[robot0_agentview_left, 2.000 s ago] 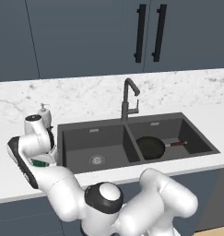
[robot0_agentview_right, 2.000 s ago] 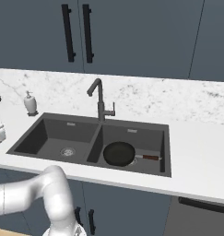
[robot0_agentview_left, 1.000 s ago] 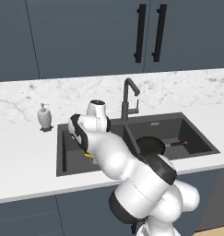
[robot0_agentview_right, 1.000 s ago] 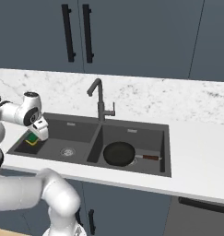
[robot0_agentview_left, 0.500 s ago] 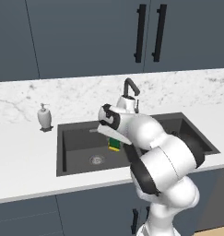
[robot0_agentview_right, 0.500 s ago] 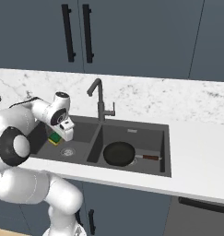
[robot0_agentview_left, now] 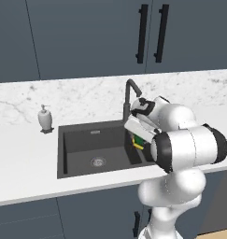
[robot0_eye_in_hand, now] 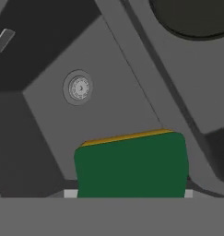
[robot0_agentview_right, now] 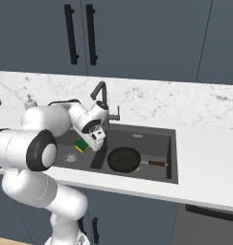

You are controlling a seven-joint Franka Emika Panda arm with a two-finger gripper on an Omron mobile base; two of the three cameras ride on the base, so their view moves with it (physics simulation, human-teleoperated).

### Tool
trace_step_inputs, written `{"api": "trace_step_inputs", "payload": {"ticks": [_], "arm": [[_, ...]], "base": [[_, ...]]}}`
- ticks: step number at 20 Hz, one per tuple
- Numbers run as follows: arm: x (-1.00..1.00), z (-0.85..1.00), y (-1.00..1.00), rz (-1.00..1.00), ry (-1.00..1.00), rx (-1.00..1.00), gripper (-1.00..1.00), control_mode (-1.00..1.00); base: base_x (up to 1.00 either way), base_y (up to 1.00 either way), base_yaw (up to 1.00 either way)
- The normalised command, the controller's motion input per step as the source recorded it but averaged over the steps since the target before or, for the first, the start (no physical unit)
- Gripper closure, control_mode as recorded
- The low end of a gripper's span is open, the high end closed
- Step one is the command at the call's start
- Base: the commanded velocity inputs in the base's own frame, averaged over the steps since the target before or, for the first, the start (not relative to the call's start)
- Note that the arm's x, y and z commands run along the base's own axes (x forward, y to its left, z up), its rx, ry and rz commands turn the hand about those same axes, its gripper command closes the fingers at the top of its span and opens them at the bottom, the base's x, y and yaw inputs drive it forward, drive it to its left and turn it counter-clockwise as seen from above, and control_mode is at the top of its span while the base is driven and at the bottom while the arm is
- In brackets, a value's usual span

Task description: Pick the pan and sponge and place them into the sink. Then turn on the water.

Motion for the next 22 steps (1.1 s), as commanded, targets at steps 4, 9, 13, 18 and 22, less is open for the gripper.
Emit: {"api": "trace_step_inputs", "payload": {"ticks": [4,9,13,18,22], "arm": [[0.19,0.0,-1.0,0.0,-0.06,0.17,1.0,-1.0],[0.44,-0.01,-1.0,0.0,-0.01,0.16,1.0,-1.0],[0.58,-0.01,-0.87,0.0,0.0,0.13,1.0,-1.0],[0.54,-0.31,-0.24,0.0,-0.02,0.01,1.0,-1.0],[0.35,-0.49,-0.02,-0.03,-0.11,0.0,1.0,-1.0]], "base": [[0.0,0.0,0.0],[0.0,0.0,0.0],[0.0,0.0,0.0],[0.0,0.0,0.0],[0.0,0.0,0.0]]}}
